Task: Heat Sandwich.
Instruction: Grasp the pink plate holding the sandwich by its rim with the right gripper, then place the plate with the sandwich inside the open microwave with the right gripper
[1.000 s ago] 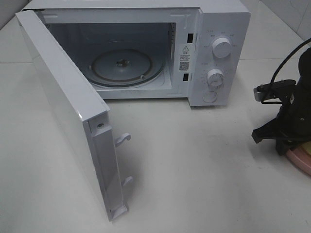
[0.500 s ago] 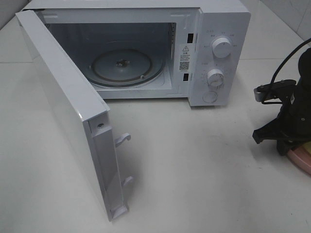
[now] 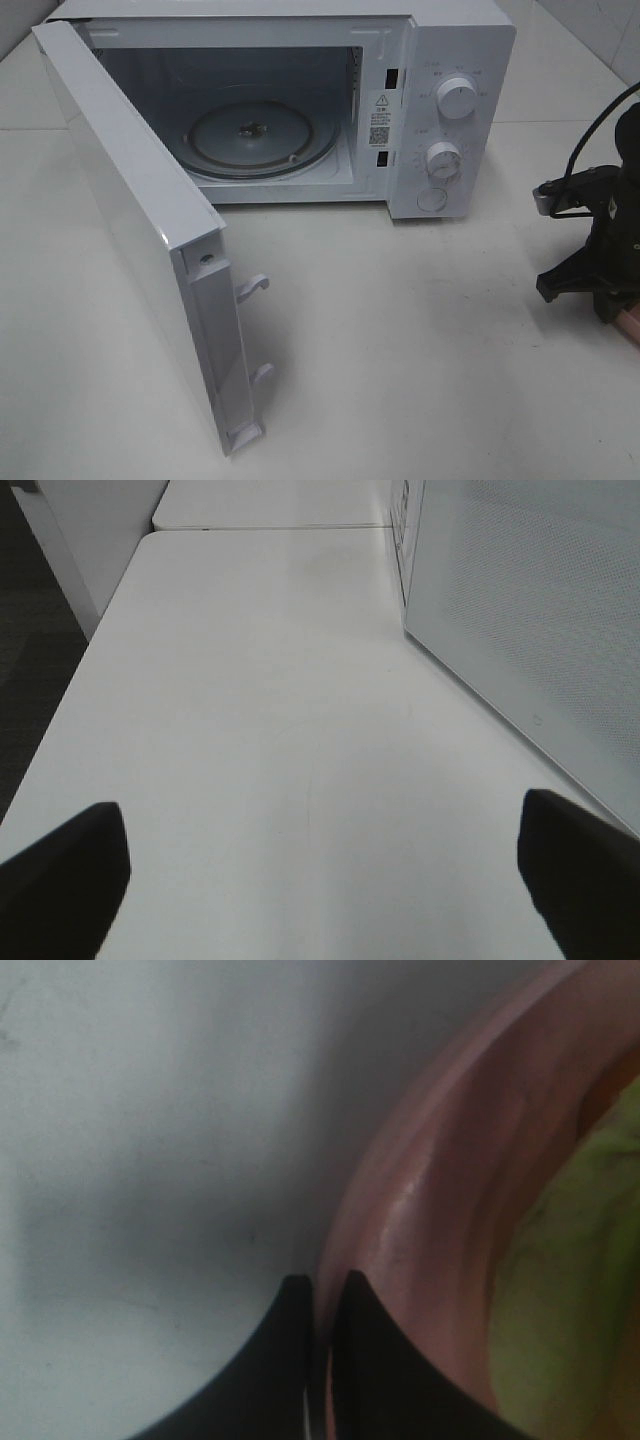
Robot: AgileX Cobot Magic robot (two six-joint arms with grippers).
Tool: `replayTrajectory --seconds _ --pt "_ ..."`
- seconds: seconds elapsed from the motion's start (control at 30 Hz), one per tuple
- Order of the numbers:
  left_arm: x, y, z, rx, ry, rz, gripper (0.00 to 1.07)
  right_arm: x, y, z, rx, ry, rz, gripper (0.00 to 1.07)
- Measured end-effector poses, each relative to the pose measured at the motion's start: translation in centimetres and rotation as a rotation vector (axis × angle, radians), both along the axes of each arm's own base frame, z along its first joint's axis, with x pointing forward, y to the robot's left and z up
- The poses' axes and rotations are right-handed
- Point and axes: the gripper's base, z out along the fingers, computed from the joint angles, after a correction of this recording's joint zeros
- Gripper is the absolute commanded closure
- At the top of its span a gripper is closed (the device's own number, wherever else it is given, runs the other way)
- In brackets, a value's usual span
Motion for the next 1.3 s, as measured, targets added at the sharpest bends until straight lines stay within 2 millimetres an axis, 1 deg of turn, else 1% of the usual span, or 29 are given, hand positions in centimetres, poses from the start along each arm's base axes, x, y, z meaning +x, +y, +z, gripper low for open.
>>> replayTrajectory --seconds 0.03,0.17,0.2,0.43,0.73,0.77,0.9,1.03,1.1,1.17,1.2,1.3 --pt "0.0 0.0 0.0 0.000 0.000 0.000 0.03 -0.1 -0.1 0.5 -0.008 -0.008 -0.002 1.07" --pt "0.0 0.0 0.0 0.000 0.000 0.000 0.03 -0.2 -0.2 1.3 -0.016 -0.016 -0.002 1.07" --pt "0.0 0.0 0.0 0.000 0.000 0.000 0.03 -0.4 -0.2 1.8 -0.020 -0.023 -0.020 1.07" --pt "0.0 0.0 0.0 0.000 0.000 0.000 0.03 -0.9 -0.4 2.9 -0.035 -0.016 -0.056 1.07" --pt "0.0 0.0 0.0 0.000 0.000 0.000 0.03 -1.5 1.2 3.2 -0.066 0.026 -0.003 1.07" --pt "0.0 0.0 0.0 0.000 0.000 0.000 0.03 -1.6 1.7 3.3 -0.081 0.030 0.011 1.07" --pt "0.0 0.0 0.0 0.000 0.000 0.000 0.03 -2.0 2.2 3.7 -0.106 0.028 0.029 1.07" --pt "0.0 0.0 0.0 0.000 0.000 0.000 0.03 -2.8 3.3 4.8 -0.136 0.001 0.073 1.07" --pt "0.0 0.0 0.0 0.000 0.000 0.000 0.03 -3.0 3.5 4.9 -0.139 -0.002 0.082 1.07" --pt "0.0 0.0 0.0 0.000 0.000 0.000 0.03 -3.6 3.7 4.9 -0.143 0.000 0.094 1.07" --pt "0.0 0.0 0.0 0.000 0.000 0.000 0.03 -4.1 4.1 4.9 -0.144 0.004 0.112 1.07" --pt "0.0 0.0 0.0 0.000 0.000 0.000 0.03 -4.7 4.4 4.9 -0.145 0.007 0.127 1.07"
